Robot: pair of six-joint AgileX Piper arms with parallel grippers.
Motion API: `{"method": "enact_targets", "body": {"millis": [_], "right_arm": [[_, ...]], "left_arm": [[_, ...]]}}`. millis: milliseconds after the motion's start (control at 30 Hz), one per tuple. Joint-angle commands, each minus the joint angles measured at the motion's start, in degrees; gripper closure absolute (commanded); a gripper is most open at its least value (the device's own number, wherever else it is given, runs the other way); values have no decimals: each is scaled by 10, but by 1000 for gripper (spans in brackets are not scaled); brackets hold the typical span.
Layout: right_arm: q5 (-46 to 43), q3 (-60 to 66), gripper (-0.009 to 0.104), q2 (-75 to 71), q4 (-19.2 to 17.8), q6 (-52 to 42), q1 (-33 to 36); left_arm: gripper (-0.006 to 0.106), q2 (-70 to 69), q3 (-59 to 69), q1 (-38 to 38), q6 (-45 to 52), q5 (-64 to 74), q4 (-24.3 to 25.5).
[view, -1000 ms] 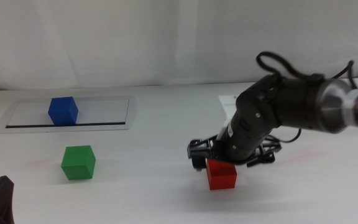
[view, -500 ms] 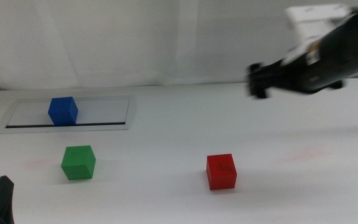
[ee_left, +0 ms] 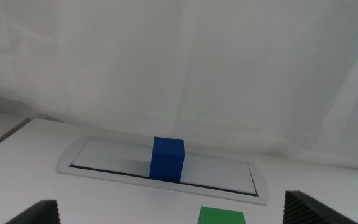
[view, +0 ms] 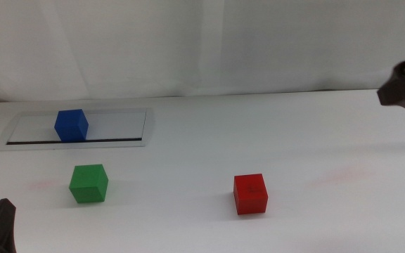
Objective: Stack red cubes first, then green, then blue cubes in a specific spot.
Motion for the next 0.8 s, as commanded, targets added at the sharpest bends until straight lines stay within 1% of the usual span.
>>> {"method": "enact_targets", "body": {"millis": [0, 100, 200, 367, 467, 633, 767], "right_arm": [[13, 27, -8, -54, 28, -35, -1], [30, 60, -8, -121, 68, -80, -1], [33, 88, -8, -171, 91, -116, -1], [26, 118, -8, -205, 90, -136, -1], [18, 119, -8, -205, 90, -136, -1], [-12, 119, -8, -204, 91, -136, -1], [-32, 119, -8, -204, 91, -131, -1]], "left_arm": [[10, 0, 23, 1, -3, -5, -5], [10, 0, 23, 1, -4, -5, -5], [10, 0, 21, 1, -15, -5, -5], [11, 0, 3, 1, -35, 25, -5], [11, 2, -38, 1, -61, 66, -5], [11, 36, -129, 1, -50, 181, -5], [11, 102, -213, 1, -23, 250, -7]]}}
